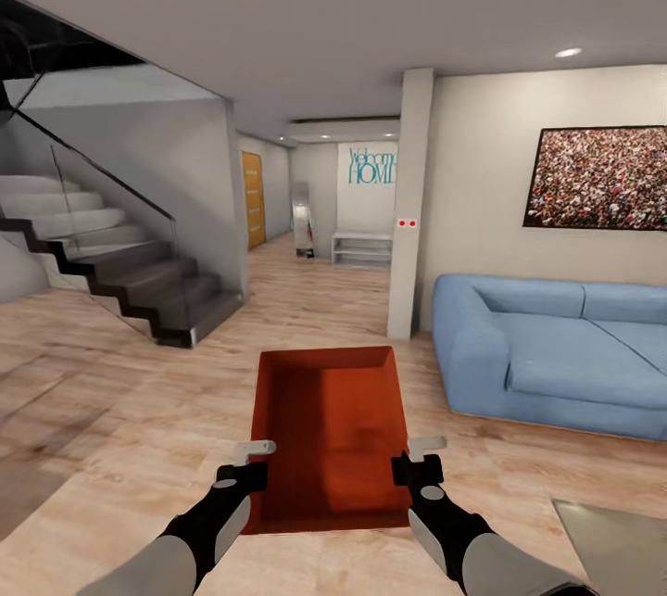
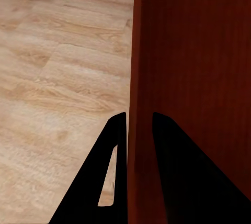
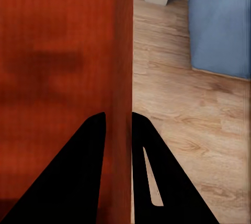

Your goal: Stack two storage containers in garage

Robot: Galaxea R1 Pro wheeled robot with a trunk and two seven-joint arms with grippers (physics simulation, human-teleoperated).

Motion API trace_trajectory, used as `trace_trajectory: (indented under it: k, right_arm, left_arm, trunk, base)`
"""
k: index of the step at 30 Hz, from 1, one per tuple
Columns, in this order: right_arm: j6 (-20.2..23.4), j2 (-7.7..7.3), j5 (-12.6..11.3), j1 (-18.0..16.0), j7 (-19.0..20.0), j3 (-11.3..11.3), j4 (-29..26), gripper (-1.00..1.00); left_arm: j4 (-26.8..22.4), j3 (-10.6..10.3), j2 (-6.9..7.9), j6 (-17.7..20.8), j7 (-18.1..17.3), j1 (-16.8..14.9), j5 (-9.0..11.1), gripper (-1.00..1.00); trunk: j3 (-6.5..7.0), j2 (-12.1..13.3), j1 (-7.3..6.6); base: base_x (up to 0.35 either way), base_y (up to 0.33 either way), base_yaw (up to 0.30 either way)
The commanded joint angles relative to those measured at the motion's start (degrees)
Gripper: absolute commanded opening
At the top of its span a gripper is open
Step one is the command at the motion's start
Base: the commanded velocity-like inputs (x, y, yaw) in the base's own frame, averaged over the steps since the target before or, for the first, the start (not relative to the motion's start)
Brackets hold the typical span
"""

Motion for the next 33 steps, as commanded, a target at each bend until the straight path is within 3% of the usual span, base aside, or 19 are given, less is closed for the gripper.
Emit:
trace_trajectory:
  k: [1, 16, 27, 33]
  right_arm:
    - [-0.39, 0.01, -4.9, -0.09, -1.6, -2.36, 0.22, -1.0]
    - [-0.23, 0.1, -4.98, -0.09, -1.59, -2.41, 0.22, -1.0]
    - [-0.21, 0.04, -4.99, -0.08, -1.59, -2.45, 0.22, -1.0]
    - [-0.3, 0.04, -4.99, -0.05, -1.59, -2.45, 0.24, -1.0]
  left_arm:
    - [-0.39, 0.83, 0.11, 0.2, 2.78, -0.02, -0.8, -1.0]
    - [-0.39, 0.83, 0.77, 0.2, 2.78, -0.02, 0.13, -1.0]
    - [-0.39, 0.83, 0.81, 0.2, 2.78, -0.02, 0.17, -1.0]
    - [-0.39, 0.83, 0.81, 0.2, 2.78, -0.02, 0.17, -1.0]
  trunk:
    - [-0.08, -0.06, 0.04]
    - [-0.08, -0.06, 0.04]
    - [-0.08, -0.06, 0.04]
    - [-0.08, -0.06, 0.04]
  base:
    - [0.321, 0.0, -0.095]
    - [0.321, 0.0, -0.006]
    - [0.321, 0.0, 0.239]
    - [0.321, 0.0, 0.081]
